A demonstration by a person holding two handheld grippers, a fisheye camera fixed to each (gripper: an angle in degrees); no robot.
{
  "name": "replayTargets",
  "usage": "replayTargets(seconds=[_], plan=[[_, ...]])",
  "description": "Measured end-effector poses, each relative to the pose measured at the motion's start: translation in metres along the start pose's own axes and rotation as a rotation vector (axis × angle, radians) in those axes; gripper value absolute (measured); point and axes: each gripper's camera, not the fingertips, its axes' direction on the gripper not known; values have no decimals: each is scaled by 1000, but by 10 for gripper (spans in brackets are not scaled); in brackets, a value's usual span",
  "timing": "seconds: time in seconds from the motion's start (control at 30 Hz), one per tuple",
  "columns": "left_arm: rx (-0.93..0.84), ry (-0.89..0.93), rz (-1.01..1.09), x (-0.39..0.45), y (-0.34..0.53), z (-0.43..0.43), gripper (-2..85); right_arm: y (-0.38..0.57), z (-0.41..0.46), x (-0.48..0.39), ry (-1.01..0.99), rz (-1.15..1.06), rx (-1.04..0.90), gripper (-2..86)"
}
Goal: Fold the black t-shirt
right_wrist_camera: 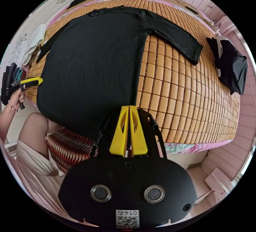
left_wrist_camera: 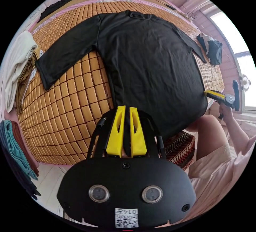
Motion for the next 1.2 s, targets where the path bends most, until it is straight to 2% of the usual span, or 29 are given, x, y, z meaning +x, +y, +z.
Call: replayTargets(seconds=[0.2,0.27,0.47,0.6,0.8,0.93,1.07,1.2], plan=[[27,-36,5,-14,43,-14,4,7,12,-7,42,-33,2,-3],[38,-42,17,-17,63,-20,8,18,34,-14,62,-60,-66,-3],[88,-105,81,-22,109,-20,-8,51,65,-54,243,-197,24,-3],[166,-142,119,-32,142,-25,-9,67,80,-61,277,-161,55,-3],[263,-39,50,-74,189,-39,-5,103,83,-55,231,-82,124,-7],[426,71,-57,-119,239,-66,1,132,46,-72,236,-45,249,0],[553,73,-151,-175,278,-90,12,137,36,-119,293,-117,285,57],[646,90,-277,-232,295,-102,34,120,43,-181,254,-235,323,89]])
